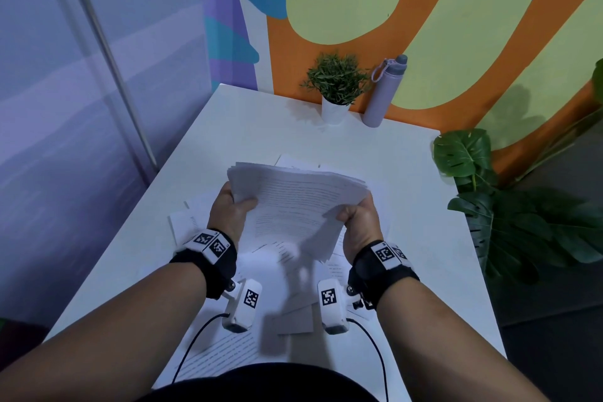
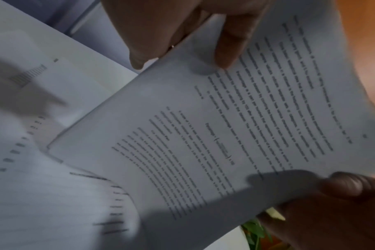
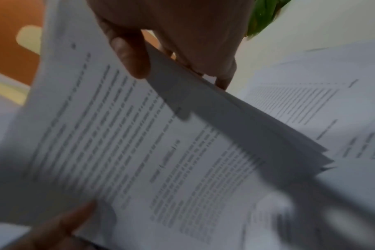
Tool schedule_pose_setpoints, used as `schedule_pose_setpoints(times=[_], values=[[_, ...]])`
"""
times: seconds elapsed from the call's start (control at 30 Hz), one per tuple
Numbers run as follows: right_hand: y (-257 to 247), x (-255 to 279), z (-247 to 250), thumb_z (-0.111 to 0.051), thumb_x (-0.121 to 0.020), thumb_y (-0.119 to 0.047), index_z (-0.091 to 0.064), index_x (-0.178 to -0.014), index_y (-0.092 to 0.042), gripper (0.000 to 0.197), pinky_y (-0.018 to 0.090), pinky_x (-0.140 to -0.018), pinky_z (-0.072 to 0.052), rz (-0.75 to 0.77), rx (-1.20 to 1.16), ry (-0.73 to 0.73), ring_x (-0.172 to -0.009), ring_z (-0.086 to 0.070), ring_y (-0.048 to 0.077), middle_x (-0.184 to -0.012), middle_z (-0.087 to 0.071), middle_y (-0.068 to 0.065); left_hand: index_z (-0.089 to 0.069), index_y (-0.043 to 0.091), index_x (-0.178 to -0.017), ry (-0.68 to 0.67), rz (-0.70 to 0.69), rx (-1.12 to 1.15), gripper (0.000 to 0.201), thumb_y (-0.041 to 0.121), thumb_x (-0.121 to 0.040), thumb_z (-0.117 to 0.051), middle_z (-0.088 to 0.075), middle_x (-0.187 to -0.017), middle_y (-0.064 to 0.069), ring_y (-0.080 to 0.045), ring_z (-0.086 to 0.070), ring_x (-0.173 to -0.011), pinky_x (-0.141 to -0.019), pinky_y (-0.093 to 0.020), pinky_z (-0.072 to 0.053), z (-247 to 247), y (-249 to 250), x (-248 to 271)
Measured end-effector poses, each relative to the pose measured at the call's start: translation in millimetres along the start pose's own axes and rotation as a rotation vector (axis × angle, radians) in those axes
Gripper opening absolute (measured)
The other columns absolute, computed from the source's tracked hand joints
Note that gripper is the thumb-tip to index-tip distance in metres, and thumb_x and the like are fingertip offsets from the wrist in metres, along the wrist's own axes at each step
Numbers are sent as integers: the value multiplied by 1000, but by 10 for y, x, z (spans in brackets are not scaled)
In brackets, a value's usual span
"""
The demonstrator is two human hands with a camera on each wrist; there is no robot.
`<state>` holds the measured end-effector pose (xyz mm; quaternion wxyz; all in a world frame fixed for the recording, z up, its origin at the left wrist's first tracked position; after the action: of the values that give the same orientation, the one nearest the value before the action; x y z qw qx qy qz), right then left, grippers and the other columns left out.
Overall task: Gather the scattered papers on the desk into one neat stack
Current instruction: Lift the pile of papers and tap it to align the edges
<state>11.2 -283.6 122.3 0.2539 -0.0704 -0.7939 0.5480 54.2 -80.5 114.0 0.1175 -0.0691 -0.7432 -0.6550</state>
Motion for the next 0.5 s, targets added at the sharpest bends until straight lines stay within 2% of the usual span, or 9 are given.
schedule_pose_setpoints(times=[0.1, 0.23, 0.3, 0.37, 0.43, 0.5], values=[[48, 39, -6, -42, -44, 1, -55, -108, -16, 67, 30, -61, -43, 16, 39, -41, -77, -55, 21, -86, -63, -1, -59, 27, -88, -40, -65, -45, 30, -3, -82, -59, -65, -92, -3, -25, -60, -93, -90, -38, -46, -7, -21, 31], [89, -24, 51, -40, -44, 1, -55, -102, -16, 62, 30, -67, -41, 23, 72, -18, -82, -52, 22, -89, -61, 0, -59, 28, -90, -54, -109, 4, 33, -4, -83, -58, -66, -94, -2, -27, -61, -97, -90, -42, -48, -34, 27, 46], [150, -42, 96, -39, -43, 1, -56, -99, -19, 61, 31, -70, -40, 3, 102, -10, -83, -50, 23, -89, -59, 1, -58, 27, -90, -67, -98, 76, 33, -3, -78, -61, -65, -91, -2, -25, -59, -94, -89, -41, -47, -35, 26, 73], [244, -37, 133, -39, -42, 2, -59, -104, -21, 70, 31, -72, -40, -8, 117, -7, -83, -49, 23, -91, -59, 3, -57, 21, -90, -72, -59, 115, 33, -1, -65, -59, -60, -86, -5, -25, -56, -88, -82, -39, -47, -13, -16, 115], [335, -31, 161, -38, -39, 3, -59, -115, -14, 81, 29, -67, -40, -33, 122, 31, -80, -49, 22, -87, -58, 4, -55, 14, -93, -62, 2, 105, 42, -2, -54, -51, -55, -82, -6, -25, -52, -83, -71, -33, -44, 21, -86, 155], [396, -25, 174, -37, -37, 4, -58, -114, -9, 81, 27, -62, -39, -76, 135, 71, -76, -47, 22, -80, -55, 3, -54, 12, -101, -58, 59, 68, 55, -3, -49, -47, -54, -81, -6, -25, -50, -82, -68, -30, -41, 34, -160, 196]])
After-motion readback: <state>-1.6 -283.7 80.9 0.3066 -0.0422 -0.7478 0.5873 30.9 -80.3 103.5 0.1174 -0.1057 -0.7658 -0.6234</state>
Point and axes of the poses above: each hand's wrist, its own x-axis away from the middle knuckle, its own z-axis out of the back of the hand, y = z × x, the point moved 1 cm from there along -x, towards the middle knuckle
